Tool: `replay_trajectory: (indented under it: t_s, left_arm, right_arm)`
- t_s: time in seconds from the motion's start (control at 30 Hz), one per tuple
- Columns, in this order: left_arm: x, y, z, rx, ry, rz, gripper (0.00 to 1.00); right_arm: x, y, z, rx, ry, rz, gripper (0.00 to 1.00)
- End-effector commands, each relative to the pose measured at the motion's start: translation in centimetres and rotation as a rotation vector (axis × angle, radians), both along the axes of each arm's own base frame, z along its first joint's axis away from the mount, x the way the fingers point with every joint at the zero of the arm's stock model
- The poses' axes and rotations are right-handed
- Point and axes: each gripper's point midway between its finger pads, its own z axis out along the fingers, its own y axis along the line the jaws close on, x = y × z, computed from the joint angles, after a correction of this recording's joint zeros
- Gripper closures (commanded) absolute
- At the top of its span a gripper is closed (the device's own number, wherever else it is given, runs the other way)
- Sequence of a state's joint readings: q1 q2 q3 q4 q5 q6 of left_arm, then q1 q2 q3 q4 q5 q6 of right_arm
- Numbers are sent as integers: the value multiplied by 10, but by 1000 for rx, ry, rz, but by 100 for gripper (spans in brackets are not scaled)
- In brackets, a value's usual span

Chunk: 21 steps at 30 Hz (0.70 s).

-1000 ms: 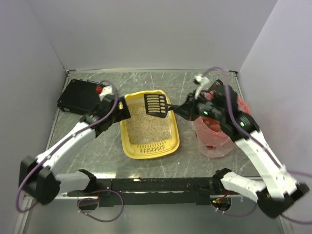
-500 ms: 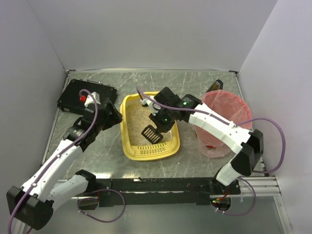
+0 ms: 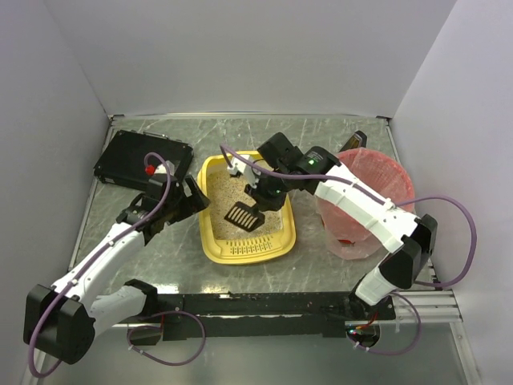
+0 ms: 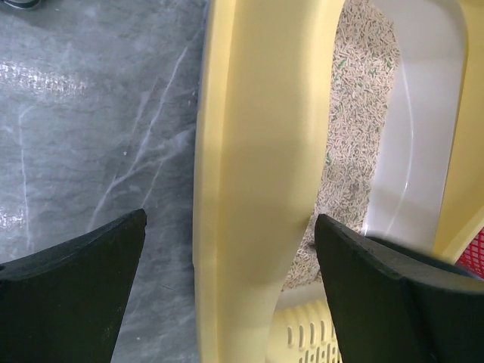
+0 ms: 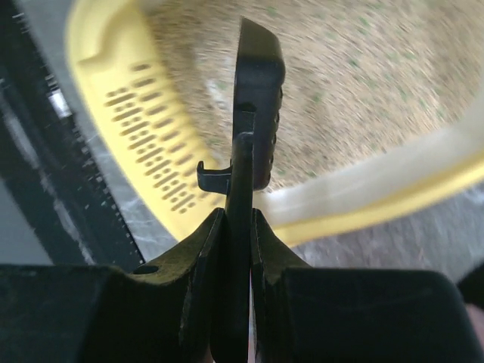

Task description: Clean the litter box

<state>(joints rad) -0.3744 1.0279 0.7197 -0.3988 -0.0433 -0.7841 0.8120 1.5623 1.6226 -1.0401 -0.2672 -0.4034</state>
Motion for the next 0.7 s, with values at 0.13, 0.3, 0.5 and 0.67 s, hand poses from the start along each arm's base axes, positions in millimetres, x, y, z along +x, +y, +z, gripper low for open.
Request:
replay_trajectory:
  t_s: [0.13, 0.3, 0.5, 0.67]
  left_arm:
    - [6, -6, 4, -51, -17, 0, 3]
    - [6, -10, 2, -68, -9, -15, 3]
    - [4, -9, -3, -67, 7, -15, 3]
    - [5, -10, -5, -58, 12, -20, 3]
  right_arm:
    - [-35, 34, 3, 55, 127, 359, 100]
    - [-25, 39, -13, 7, 148, 318, 100]
    - [39, 27, 37, 82, -115, 34, 100]
    - [34, 10, 44, 14, -75, 1, 100]
